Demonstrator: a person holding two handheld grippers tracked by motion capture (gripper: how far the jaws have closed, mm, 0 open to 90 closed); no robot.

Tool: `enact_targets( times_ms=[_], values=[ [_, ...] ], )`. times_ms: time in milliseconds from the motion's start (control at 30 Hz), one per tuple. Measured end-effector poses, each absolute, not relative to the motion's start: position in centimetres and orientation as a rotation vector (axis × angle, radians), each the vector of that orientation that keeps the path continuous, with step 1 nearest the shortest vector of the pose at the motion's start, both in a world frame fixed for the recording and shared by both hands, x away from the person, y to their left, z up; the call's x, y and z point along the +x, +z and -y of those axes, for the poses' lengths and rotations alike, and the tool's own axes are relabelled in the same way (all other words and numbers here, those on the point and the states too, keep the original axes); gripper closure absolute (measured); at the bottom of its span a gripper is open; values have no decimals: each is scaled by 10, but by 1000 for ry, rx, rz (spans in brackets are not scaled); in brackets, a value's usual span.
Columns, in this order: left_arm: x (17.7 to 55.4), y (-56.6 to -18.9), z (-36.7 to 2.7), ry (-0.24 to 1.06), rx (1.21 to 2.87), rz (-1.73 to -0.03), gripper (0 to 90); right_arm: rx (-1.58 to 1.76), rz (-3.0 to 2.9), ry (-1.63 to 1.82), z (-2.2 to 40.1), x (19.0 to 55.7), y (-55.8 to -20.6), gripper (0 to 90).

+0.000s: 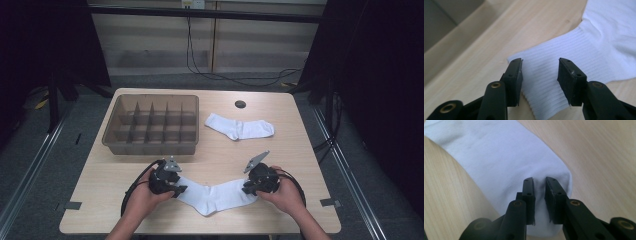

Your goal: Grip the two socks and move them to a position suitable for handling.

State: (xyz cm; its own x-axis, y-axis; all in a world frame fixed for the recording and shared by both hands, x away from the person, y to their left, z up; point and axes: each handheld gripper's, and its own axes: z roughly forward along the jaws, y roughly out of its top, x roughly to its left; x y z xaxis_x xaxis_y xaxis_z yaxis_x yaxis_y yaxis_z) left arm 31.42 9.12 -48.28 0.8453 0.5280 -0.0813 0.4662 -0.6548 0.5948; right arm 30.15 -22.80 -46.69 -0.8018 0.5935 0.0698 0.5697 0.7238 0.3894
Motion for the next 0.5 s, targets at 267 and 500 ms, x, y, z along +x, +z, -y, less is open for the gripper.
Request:
enact_targets(
  times_ms=[267, 500],
  values=[
    [309, -478, -78, 138, 2398, -707, 396, 1135, -2816, 626, 255, 292, -458, 702],
    [314, -475, -93, 144, 2371, -781, 287, 1351, -2543, 810, 261, 347, -436, 586]
  ],
)
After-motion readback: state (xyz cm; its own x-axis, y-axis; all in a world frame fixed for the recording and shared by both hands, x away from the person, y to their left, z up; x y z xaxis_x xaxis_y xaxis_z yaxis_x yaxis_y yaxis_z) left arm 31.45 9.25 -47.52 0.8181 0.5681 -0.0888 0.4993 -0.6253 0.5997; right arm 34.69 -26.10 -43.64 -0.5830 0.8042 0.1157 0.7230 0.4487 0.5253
